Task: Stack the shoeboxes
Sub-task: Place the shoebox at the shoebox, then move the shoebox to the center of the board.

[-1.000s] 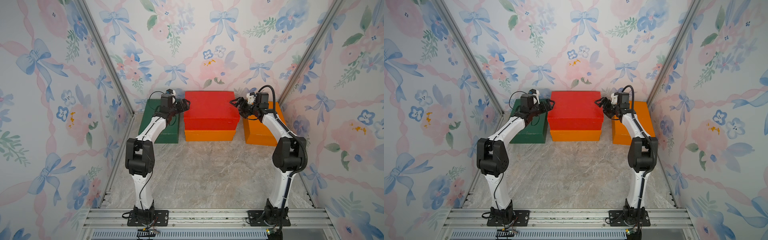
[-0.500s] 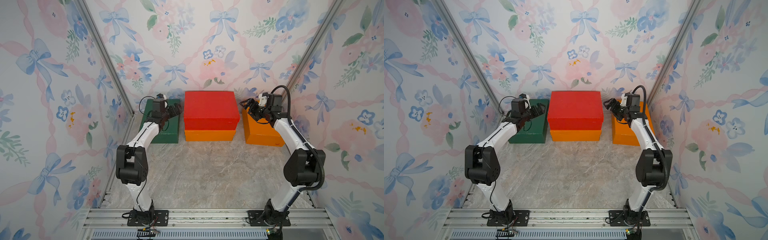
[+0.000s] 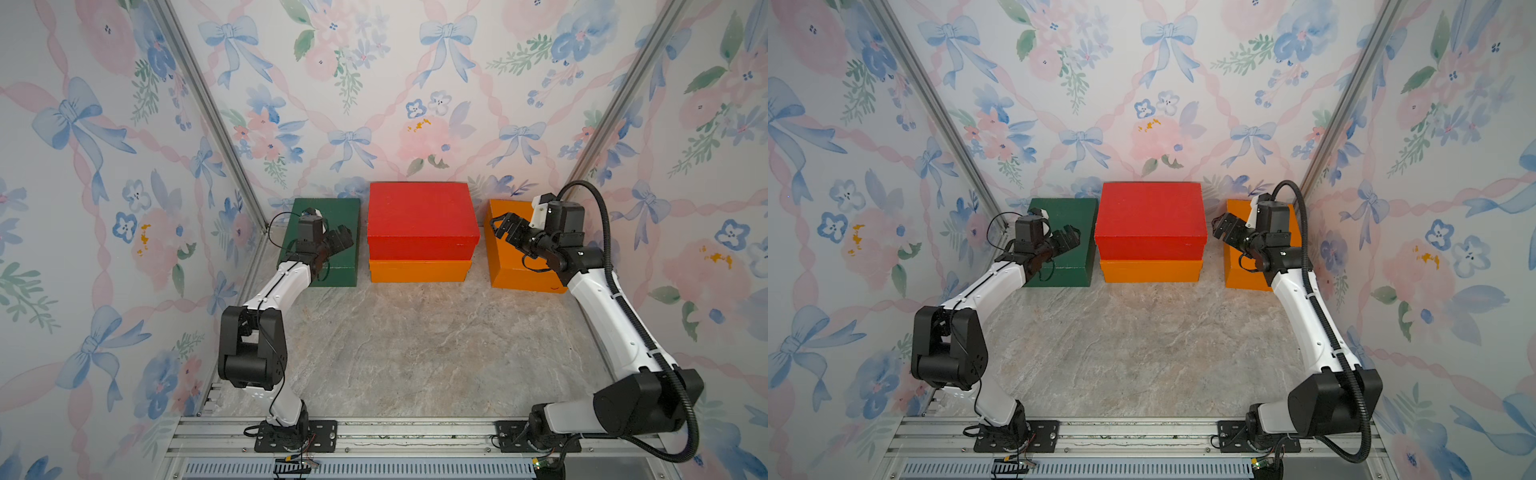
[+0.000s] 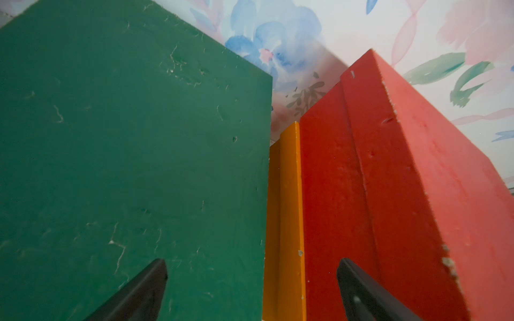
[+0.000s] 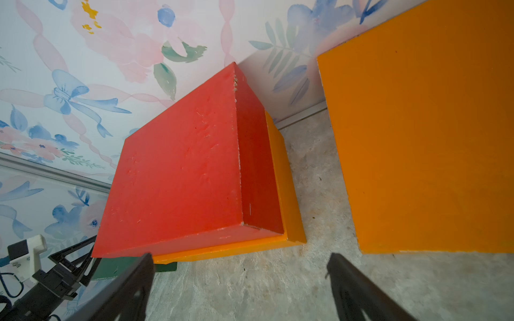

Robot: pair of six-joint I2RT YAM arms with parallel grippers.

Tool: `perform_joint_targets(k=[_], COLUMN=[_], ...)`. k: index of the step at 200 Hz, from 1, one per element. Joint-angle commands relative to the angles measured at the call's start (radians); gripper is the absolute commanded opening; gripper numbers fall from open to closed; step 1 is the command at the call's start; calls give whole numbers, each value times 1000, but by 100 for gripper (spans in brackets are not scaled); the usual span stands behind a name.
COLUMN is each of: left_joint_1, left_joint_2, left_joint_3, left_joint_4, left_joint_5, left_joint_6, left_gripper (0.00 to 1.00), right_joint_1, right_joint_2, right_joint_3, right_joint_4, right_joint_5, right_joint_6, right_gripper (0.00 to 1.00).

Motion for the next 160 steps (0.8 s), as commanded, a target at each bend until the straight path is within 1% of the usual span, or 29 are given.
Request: perform_joint_targets(k=[1, 26, 57, 126, 160], left_joint_1=[8, 13, 22, 22, 24], left_joint_2=[-39, -39, -38, -45, -54], left_joint_3=[-32, -48, -73, -129, -169], left_joint_4=[7, 8, 8, 15, 16], left_joint_5=[-31, -45, -48, -65, -62], left_joint_6=[14, 19, 15, 0, -26], left_gripper=[98, 98, 98, 98, 98], right_joint_1=[28, 111, 155, 164, 164], right_joint_2=[16, -6, -42, -86, -108], right_joint_3=[16, 4, -40, -83, -96], right_joint_4=[-35, -56, -49, -65, -70], right_joint_5=[-31, 17, 10, 17, 58], right_joint_6=[-43, -144, -169, -169, -169], right_gripper=[97, 97, 97, 97, 97])
